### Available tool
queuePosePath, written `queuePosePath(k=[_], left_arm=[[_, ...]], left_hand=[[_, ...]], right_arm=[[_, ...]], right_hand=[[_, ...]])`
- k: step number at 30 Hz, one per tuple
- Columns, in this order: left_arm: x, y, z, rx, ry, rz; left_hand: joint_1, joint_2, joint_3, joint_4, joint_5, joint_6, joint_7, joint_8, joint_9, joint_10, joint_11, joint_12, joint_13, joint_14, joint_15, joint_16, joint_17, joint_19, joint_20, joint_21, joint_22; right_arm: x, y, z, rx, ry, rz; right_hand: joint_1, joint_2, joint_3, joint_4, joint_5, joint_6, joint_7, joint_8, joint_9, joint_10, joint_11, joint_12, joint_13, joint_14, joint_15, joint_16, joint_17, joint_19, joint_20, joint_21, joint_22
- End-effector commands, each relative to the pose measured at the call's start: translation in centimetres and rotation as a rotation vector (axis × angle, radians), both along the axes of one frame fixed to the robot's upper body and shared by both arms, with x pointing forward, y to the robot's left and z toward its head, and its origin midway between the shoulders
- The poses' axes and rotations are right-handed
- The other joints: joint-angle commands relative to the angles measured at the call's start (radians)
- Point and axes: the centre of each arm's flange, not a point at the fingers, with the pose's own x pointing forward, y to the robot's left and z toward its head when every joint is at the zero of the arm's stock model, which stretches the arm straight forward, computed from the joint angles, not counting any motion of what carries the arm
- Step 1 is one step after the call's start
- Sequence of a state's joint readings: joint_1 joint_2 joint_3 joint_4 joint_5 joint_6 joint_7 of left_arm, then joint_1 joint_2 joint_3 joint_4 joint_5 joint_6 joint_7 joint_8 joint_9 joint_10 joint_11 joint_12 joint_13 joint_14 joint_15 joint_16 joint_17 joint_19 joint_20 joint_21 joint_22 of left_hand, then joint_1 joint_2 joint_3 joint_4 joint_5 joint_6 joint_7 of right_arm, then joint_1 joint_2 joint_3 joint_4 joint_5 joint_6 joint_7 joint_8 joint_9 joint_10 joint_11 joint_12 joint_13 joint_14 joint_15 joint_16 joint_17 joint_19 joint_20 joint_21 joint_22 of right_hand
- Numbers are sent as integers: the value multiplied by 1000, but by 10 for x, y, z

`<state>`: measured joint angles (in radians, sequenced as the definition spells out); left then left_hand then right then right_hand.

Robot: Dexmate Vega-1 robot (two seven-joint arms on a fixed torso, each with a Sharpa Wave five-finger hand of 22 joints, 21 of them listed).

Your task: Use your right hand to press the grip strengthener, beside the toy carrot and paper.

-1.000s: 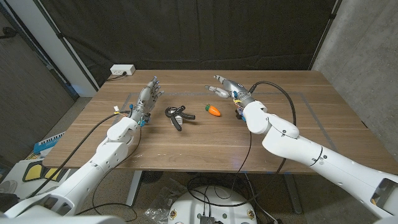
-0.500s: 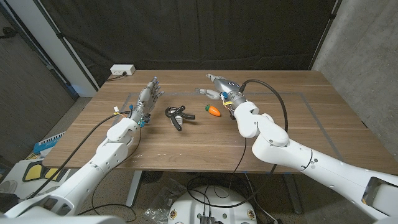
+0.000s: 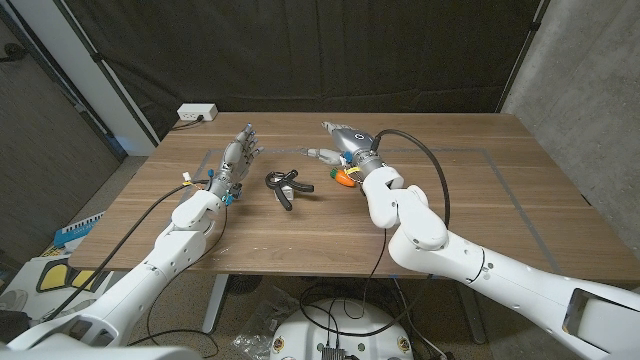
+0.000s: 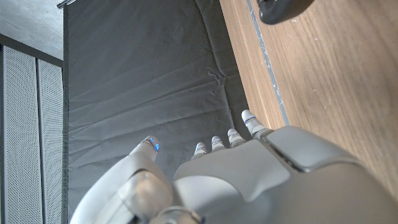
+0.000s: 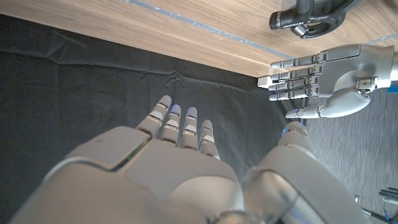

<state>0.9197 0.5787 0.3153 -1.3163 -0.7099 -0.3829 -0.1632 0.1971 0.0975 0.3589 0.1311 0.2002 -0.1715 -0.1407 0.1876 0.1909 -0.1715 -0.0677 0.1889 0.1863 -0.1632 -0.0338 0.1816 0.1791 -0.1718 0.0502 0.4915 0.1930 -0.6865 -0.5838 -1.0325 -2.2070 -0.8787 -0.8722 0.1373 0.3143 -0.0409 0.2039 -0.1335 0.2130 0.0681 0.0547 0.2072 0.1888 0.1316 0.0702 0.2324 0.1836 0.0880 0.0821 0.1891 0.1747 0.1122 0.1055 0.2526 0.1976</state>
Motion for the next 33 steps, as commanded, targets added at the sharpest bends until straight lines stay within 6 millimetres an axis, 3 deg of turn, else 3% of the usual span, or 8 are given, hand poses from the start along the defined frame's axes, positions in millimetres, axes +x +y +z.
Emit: queuePosePath(k=[1, 7, 14, 15, 19, 22, 25, 33], left_arm=[[1, 2, -2, -9, 2, 2], [3, 3, -3, -27, 6, 1], [4, 5, -5, -36, 6, 2], [4, 6, -5, -37, 7, 2], [4, 7, -7, -44, 5, 1], [4, 9, -8, -50, 6, 2], [4, 10, -10, -64, 12, 5], [6, 14, -14, -74, 9, 4]], left_hand=[[5, 1, -1, 1, 4, -88, 7, 8, -1, -27, 6, 7, 1, -40, -13, 4, 2, -33, 0, -3, 4], [4, 2, -2, 2, 4, -85, 16, 9, -1, -27, 6, 8, 1, -39, -14, 5, 2, -33, 1, -4, 4], [3, 6, -1, 3, 5, -85, 23, 9, -1, -28, 6, 8, 1, -40, -14, 5, 2, -32, 0, -4, 4], [3, 7, -1, 3, 5, -84, 28, 10, -1, -27, 6, 8, 1, -39, -14, 5, 2, -32, 0, -4, 4], [1, 14, 1, 6, 6, -83, 45, 11, -1, -25, 10, 9, 1, -38, -13, 6, 2, -29, -2, -4, 5], [0, 17, 2, 7, 6, -82, 45, 11, -1, -24, 10, 10, 1, -36, -13, 7, 2, -29, -2, -4, 5], [-1, 20, 2, 9, 6, -81, 50, 11, -1, -20, 14, 12, 1, -33, -12, 8, 2, -27, -2, -4, 5], [-5, 26, 3, 13, 7, -82, 53, 11, -1, -17, 16, 13, 2, -32, -9, 8, 3, -26, -2, -3, 5]], right_arm=[[-4, 24, 0, -77, 77, -42], [-3, 36, -3, -106, 105, -55], [-2, 51, -5, -150, 140, -64], [-2, 52, -5, -150, 149, -60], [-3, 58, -8, -166, 175, -73], [-4, 62, -11, -185, 194, -94], [-2, 65, -12, -186, 228, -80], [0, 77, -16, -236, 233, -144]], right_hand=[[0, -15, -8, 2, 8, -2, 14, -4, 2, -14, 2, -8, 6, -15, 4, -5, 3, 1, -1, 0, 3], [-2, -20, -18, 7, 17, -40, 59, -17, 5, -46, 19, -20, 7, -14, 3, -4, 4, -1, -2, -3, 4], [-2, -26, -24, 7, 21, -31, 68, -11, 6, -41, 24, -17, 8, -10, -1, -2, 4, 4, 5, -3, 4], [-2, -33, -30, 7, 24, -24, 68, -8, 7, -36, 22, -15, 8, -9, -23, -2, 4, 23, 1, 3, 4], [-9, -44, -41, 10, 29, -7, 69, -1, 7, -22, 30, -9, 9, -2, -24, 0, 4, 42, -3, 9, 4], [-25, -52, -53, 17, 32, 7, 74, 3, 7, -9, 38, -4, 10, 2, -9, 1, 6, 42, 0, 7, 4], [-86, -62, -87, 49, 39, 23, 94, 4, 7, 14, 62, 3, 10, 30, 8, 8, 9, 68, 6, 15, 6], [-99, -67, -97, 54, 42, 34, 101, 7, 7, 23, 67, 6, 11, 35, 12, 8, 9, 69, 5, 14, 6]])
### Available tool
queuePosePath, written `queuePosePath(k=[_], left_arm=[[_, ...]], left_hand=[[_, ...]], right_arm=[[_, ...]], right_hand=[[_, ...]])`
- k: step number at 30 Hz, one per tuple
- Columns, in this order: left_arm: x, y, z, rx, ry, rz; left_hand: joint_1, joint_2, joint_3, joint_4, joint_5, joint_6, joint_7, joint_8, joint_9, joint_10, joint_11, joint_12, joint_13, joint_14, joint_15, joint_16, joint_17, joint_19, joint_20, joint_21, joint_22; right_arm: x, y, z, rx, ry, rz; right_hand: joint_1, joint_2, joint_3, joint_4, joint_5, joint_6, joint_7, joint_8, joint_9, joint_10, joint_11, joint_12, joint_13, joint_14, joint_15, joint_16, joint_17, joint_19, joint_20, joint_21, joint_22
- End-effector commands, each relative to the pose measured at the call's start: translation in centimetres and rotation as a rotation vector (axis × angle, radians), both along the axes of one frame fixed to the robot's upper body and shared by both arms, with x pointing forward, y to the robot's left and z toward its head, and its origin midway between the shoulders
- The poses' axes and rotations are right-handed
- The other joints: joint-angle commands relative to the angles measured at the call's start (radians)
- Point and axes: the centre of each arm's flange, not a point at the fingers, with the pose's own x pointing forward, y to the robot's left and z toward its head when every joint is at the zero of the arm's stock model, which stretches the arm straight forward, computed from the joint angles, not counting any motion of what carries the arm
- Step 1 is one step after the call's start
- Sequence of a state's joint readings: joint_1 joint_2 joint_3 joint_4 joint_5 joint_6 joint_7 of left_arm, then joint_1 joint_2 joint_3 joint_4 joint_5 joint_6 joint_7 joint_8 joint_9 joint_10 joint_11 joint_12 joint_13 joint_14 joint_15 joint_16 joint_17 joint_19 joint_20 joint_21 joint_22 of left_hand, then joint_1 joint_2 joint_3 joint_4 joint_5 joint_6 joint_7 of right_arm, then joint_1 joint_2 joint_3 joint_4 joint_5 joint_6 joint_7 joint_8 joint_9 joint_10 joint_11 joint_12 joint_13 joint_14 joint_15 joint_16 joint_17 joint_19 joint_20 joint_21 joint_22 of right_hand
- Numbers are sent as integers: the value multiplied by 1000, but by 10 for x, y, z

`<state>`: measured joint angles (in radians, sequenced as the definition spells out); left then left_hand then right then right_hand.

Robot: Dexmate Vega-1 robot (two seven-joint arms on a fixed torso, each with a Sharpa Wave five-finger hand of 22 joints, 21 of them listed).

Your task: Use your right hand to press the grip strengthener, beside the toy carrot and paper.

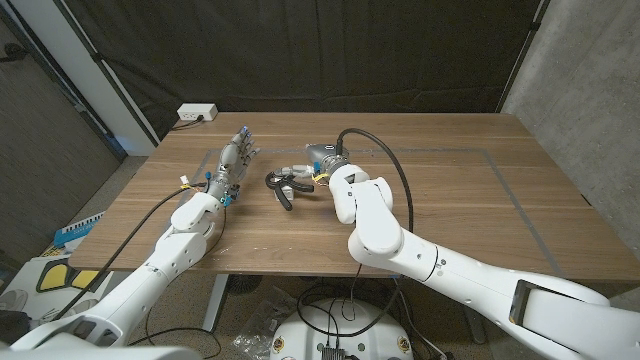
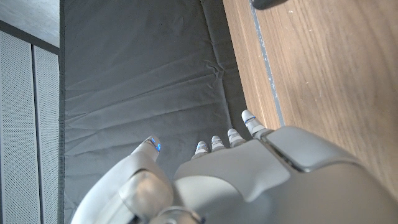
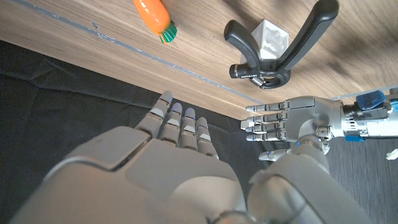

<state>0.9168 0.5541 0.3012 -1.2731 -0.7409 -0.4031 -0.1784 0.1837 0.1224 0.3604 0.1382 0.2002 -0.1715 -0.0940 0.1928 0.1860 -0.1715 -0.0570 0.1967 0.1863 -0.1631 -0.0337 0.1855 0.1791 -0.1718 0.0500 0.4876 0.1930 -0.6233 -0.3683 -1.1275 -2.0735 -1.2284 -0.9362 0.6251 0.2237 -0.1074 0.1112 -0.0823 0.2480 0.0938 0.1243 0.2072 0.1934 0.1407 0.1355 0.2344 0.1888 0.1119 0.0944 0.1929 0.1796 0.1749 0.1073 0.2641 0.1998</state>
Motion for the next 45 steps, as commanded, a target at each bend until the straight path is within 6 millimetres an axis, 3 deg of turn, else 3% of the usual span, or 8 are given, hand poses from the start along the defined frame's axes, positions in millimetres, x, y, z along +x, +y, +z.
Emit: queuePosePath(k=[1, 7, 19, 45], left_arm=[[2, 7, -8, -27, 2, 2], [2, 11, -10, -32, 5, 13], [9, 12, -13, -36, 12, 8], [19, 17, -14, -35, 21, -5]], left_hand=[[7, 2, 2, 7, 7, -82, 7, 6, 3, -16, 4, 5, 2, -32, -10, 4, 3, -26, -2, 0, 5], [5, 3, 1, 8, 7, -82, 7, 5, 3, -16, 3, 5, 2, -32, -10, 4, 3, -25, -2, 0, 5], [2, 6, 2, 10, 7, -84, 9, 5, 3, -18, 5, 4, 2, -33, -10, 3, 3, -24, -3, -1, 5], [-1, 7, 2, 10, 8, -88, 17, 4, 3, -30, 15, 0, 2, -47, 1, -1, 2, -36, 0, -8, 5]], right_arm=[[3, 17, -8, -75, 53, -71], [5, 28, -14, -129, 82, -124], [11, 38, -18, -146, 156, -171], [19, 69, -21, -275, 185, -267]], right_hand=[[-8, -4, -9, 2, 11, 0, 38, 3, 2, 2, 8, -1, 5, 6, 4, 1, 4, 8, 3, 2, 3], [18, -6, -13, -10, 28, -29, 60, -7, 3, -29, 26, -14, 6, -23, 24, -11, 2, -19, 19, -13, 2], [50, -7, -15, -25, 43, -44, 80, -10, 3, -46, 51, -20, 7, -41, 46, -14, 2, -15, 28, -15, 1], [11, -13, -48, -4, 58, -31, 83, -4, 4, -30, 69, -11, 10, -39, 64, -7, 6, -7, 32, -15, 3]])
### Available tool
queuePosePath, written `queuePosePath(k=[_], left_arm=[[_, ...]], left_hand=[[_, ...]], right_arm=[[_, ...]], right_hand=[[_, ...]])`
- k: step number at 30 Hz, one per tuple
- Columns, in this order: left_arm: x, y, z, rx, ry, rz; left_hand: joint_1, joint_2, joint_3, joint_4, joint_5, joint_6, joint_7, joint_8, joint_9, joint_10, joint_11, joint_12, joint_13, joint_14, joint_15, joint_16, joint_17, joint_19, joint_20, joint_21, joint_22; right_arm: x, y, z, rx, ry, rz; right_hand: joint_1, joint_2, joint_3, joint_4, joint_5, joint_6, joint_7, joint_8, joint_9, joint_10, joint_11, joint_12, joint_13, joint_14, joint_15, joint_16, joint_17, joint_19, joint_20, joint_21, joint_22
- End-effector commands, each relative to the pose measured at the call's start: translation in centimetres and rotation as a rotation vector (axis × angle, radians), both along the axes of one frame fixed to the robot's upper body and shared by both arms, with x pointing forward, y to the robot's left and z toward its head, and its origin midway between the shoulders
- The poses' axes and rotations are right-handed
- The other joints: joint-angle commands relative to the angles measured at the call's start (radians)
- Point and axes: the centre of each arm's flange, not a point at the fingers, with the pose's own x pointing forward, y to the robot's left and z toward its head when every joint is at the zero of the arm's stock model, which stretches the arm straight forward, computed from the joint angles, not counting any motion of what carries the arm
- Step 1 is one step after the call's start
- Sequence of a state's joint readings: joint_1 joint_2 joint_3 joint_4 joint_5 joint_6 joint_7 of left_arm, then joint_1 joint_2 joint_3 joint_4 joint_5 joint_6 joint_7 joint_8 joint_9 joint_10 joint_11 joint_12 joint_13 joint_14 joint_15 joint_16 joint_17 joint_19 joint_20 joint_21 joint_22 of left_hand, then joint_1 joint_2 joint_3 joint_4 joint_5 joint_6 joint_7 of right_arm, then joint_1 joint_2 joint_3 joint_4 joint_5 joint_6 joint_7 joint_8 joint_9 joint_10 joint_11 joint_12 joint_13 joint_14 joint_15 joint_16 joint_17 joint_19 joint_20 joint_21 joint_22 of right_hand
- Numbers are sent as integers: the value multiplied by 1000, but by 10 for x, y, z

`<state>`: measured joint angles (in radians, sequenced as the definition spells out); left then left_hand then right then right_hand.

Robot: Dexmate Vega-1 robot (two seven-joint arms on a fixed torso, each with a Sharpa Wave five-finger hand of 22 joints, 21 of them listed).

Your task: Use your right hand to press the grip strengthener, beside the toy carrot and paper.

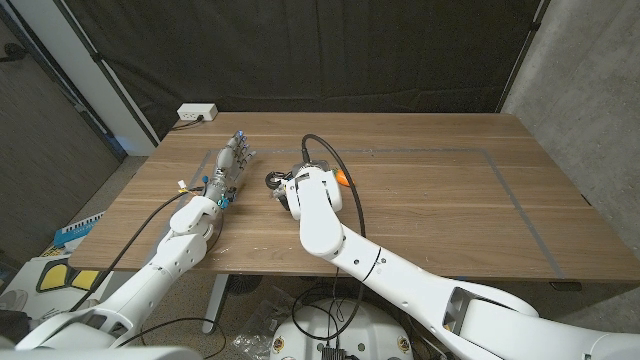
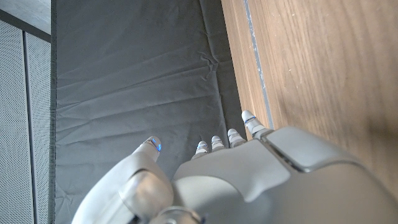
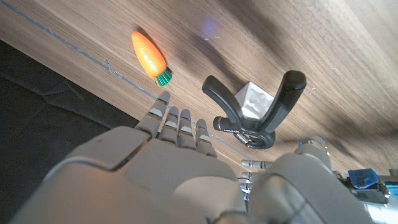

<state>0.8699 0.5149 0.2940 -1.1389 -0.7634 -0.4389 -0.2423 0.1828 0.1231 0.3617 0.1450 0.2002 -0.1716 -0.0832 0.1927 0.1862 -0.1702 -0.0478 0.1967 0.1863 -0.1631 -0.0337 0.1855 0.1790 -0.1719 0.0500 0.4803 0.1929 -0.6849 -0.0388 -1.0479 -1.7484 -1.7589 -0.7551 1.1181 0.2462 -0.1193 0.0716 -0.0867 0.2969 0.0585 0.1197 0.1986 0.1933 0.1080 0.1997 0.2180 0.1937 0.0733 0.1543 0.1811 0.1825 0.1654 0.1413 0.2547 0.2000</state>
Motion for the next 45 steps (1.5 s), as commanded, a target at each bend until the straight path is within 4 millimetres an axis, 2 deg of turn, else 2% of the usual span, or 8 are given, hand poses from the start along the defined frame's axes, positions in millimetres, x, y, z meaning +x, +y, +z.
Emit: queuePosePath(k=[1, 10, 34, 37, 39, 40, 42, 45], left_arm=[[4, 2, -3, -3, 6, -9], [3, 8, -6, -14, 0, -1], [8, 12, -1, -20, -4, 11], [10, 11, 0, -18, -1, 7], [11, 10, 0, -17, 0, 6], [11, 10, 0, -19, 1, 5], [12, 10, 0, -17, 2, 5], [13, 10, 0, -18, 3, 5]], left_hand=[[0, 7, 1, 4, 8, -88, 7, 4, 3, -31, 6, 0, 2, -48, 1, -1, 2, -37, 1, -1, 5], [-1, 6, 1, 3, 7, -90, 7, 3, 3, -31, 5, 1, 2, -48, 2, -1, 2, -35, 1, -1, 6], [-4, 2, -1, 2, 8, -91, 12, 3, 3, -29, 4, 3, 2, -45, 1, 1, 2, -32, 4, -1, 6], [-5, 1, -2, 2, 8, -91, 12, 3, 3, -29, 5, 3, 2, -45, 1, 1, 2, -33, 5, -1, 6], [-5, 1, -2, 2, 8, -91, 12, 4, 3, -29, 4, 3, 2, -45, 1, 1, 2, -33, 4, -2, 6], [-6, 0, -3, 3, 8, -90, 13, 4, 3, -29, 4, 3, 2, -44, 1, 2, 2, -33, 5, -2, 6], [-7, -1, -4, 3, 8, -89, 13, 4, 3, -28, 5, 3, 2, -44, 2, 2, 3, -34, 5, -2, 6], [-9, -3, -5, 3, 8, -90, 13, 4, 3, -28, 6, 3, 2, -44, 2, 2, 3, -33, 5, -2, 6]], right_arm=[[3, 16, -2, -47, 11, -28], [14, 26, 0, -82, 31, -44], [42, 22, -11, -228, 180, -185], [44, 22, -13, -229, 175, -187], [44, 22, -14, -213, 140, -180], [44, 22, -14, -212, 135, -178], [44, 22, -14, -197, 120, -166], [44, 22, -15, -178, 85, -149]], right_hand=[[-13, -1, -9, 1, 10, 5, 88, 4, 4, 2, 5, 5, 5, 0, 5, 5, 3, 2, -2, -6, 3], [-19, 5, -13, 6, 14, -3, 88, 1, 4, -7, 7, 2, 5, -7, 10, 3, 3, 3, 1, -6, 3], [15, 21, -12, -5, 32, -27, 88, -3, 4, -31, 16, -5, 7, -18, 24, 2, 1, -9, 17, -14, 2], [46, 33, -8, -16, 43, -52, 88, -7, 4, -58, 17, -13, 8, -46, 28, -4, 1, -24, 25, -22, 2], [98, 69, 10, -30, 52, -63, 88, -3, 4, -54, 10, -6, 9, -33, 12, 5, 0, -17, 13, -20, 1], [142, 97, 26, -42, 52, -41, 85, 10, 5, -20, 0, 10, 9, -1, -4, 15, 0, 10, 5, -11, 1], [172, 112, 35, -50, 50, -23, 84, 17, 6, -1, -8, 18, 8, 17, -11, 17, -1, 25, 6, -6, 1], [258, 156, 67, -70, 36, 31, 76, 35, 7, 59, -35, 39, 8, 83, -43, 27, -1, 74, -12, 10, 1]])
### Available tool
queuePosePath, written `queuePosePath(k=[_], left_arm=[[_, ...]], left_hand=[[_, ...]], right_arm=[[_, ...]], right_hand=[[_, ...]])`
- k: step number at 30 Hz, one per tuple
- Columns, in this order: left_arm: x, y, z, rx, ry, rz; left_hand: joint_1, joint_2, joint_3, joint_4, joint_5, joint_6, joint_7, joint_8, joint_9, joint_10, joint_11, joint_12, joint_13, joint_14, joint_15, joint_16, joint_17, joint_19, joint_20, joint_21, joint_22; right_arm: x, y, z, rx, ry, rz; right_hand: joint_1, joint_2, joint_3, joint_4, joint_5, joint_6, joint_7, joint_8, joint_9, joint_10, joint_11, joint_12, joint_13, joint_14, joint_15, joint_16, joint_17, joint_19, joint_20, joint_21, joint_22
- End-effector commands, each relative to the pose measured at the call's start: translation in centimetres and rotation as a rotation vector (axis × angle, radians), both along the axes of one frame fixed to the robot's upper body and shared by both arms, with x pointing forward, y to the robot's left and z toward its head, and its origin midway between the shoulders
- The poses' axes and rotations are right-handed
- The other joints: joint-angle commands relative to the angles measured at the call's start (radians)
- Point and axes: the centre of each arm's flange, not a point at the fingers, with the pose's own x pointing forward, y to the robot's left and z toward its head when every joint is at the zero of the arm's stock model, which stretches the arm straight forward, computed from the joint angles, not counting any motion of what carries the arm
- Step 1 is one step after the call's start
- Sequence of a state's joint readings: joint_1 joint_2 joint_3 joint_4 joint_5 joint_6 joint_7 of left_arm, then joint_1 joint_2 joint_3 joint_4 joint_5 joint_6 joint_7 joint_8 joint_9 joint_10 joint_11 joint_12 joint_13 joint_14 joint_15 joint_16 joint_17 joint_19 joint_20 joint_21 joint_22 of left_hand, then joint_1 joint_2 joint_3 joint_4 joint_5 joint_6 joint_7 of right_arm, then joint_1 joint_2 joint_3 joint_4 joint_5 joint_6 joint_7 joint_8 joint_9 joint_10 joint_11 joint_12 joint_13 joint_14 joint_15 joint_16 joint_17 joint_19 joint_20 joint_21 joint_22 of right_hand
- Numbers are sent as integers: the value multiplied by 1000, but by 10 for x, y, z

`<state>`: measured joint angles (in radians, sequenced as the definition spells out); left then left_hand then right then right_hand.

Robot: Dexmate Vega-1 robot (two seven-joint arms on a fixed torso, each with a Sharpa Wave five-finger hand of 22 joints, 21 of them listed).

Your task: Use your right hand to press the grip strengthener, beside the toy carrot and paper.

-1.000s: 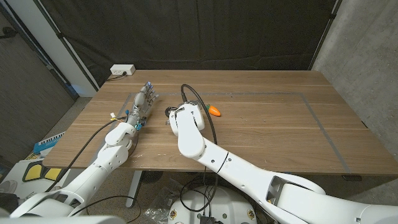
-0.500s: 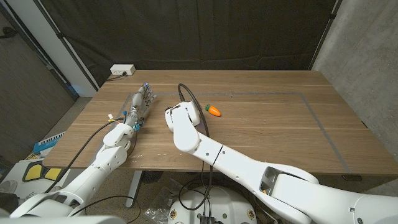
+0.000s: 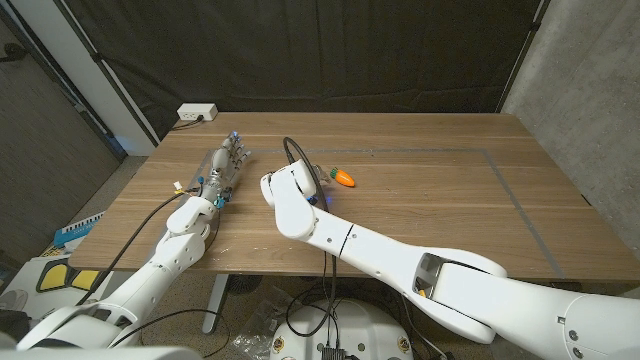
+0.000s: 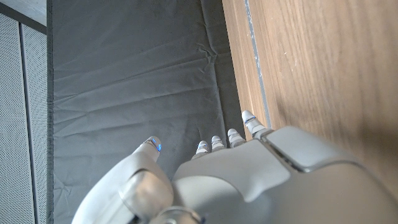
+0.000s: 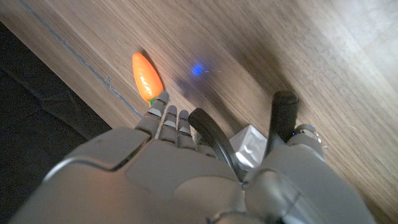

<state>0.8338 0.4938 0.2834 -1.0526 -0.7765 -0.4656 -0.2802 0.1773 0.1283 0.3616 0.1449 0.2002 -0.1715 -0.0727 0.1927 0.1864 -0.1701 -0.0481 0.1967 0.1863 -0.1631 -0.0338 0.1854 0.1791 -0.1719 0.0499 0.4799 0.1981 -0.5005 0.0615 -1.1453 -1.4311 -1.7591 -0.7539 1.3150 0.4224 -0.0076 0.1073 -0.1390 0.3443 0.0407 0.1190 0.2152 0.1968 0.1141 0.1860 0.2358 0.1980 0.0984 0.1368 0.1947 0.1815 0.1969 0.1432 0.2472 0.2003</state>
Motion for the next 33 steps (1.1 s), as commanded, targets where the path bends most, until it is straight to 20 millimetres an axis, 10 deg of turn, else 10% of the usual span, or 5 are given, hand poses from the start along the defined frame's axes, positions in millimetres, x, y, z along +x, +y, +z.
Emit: queuePosePath(k=[1, 6, 16, 33], left_arm=[[5, -3, 2, 6, 5, -6], [6, -3, 2, 6, 7, -8], [8, -5, 6, 18, 5, -12], [4, -12, 9, 30, 2, -22]], left_hand=[[-4, -9, -6, 3, 8, -89, 3, 4, 3, -28, 7, 3, 2, -44, 1, 2, 3, -33, 5, -2, 1], [-6, -11, -7, 4, 8, -90, 2, 4, 3, -28, 7, 3, 2, -44, 2, 2, 3, -33, 5, -2, 1], [-10, -16, -12, 5, 9, -91, -2, 4, 3, -28, 7, 4, 3, -43, 4, 3, 3, -32, 7, -2, 1], [-16, -21, -17, 4, 11, -93, -4, 4, 3, -30, 8, 3, 3, -45, 4, 2, 3, -32, 8, -4, 1]], right_arm=[[3, -3, -4, 37, -80, 26], [0, -7, -2, 126, -175, 79], [-4, -16, 0, 281, -336, 165], [-5, -58, 20, 431, -618, 131]], right_hand=[[121, 72, 51, -22, -22, 64, 67, 21, 4, 66, -30, 25, 4, 77, -38, 14, 0, 61, -20, 25, 1], [270, 144, 128, -25, -111, 219, 0, 68, 9, 242, -88, 81, 6, 262, -115, 34, 4, 166, -78, 73, 8], [330, 168, 200, -11, -159, 466, -92, 148, 5, 495, -145, 154, 7, 511, -212, 62, 12, 279, -102, 159, 31], [349, 160, 228, -9, -164, 505, -121, 154, 2, 521, -171, 142, 4, 555, -241, 53, 11, 287, -124, 185, 40]])
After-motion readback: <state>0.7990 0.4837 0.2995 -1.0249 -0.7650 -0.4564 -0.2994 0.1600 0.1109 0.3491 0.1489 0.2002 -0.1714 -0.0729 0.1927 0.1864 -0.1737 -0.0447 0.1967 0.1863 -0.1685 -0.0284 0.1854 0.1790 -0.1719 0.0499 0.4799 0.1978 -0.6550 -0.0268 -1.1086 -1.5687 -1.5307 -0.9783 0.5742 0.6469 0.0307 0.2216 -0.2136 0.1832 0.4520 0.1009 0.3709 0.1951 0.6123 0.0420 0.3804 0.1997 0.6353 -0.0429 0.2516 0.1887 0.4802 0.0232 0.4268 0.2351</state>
